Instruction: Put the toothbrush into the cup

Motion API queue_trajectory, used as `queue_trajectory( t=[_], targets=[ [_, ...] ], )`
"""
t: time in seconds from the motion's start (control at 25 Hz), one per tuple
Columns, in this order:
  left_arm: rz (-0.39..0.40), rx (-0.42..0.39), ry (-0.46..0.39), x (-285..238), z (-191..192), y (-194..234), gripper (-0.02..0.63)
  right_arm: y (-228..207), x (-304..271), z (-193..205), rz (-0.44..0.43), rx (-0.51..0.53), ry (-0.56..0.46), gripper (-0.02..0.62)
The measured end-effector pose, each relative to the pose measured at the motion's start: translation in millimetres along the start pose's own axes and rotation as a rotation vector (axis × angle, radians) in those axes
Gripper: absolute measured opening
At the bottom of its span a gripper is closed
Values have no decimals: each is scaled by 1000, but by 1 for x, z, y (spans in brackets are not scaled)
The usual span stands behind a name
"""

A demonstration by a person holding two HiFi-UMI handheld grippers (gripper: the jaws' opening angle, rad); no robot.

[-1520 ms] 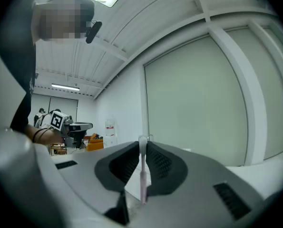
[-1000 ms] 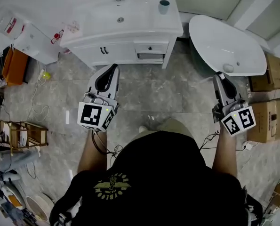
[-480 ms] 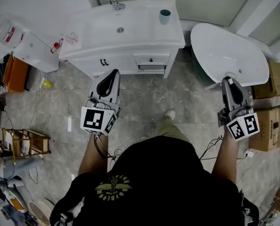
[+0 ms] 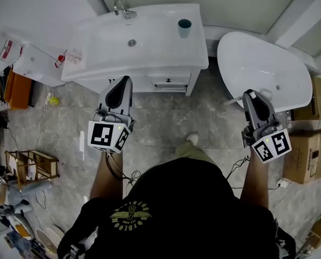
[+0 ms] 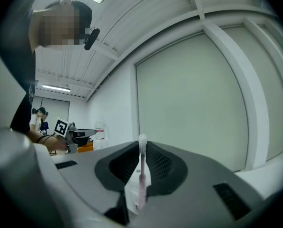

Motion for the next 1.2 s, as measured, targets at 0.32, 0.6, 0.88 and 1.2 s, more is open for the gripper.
queue_trajectory(
  t=[0.32, 0.6, 0.88, 1.2],
  targets=[
    [-75, 37, -24, -60, -13, 2, 11, -82, -29, -14, -47, 20, -19, 46],
    [-146, 72, 17, -61, -6, 7, 11, -105, -63, -13, -126, -16, -20, 46],
    [-167, 61, 43, -58, 3, 24, 11, -96, -99, -11, -166, -18, -13, 46],
    [-92, 35, -18, -117, -17, 69, 11, -111, -128, -29, -88, -29, -50, 45]
  ],
)
Point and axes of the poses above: the fingertips, and each gripper's own axes: x backward along the fingers, y to its left, z out of its underside, the point moved 6 cm from there along x, backward along the fingers, and after that the axes turned 6 degrees about y, right-handed, at the moved point
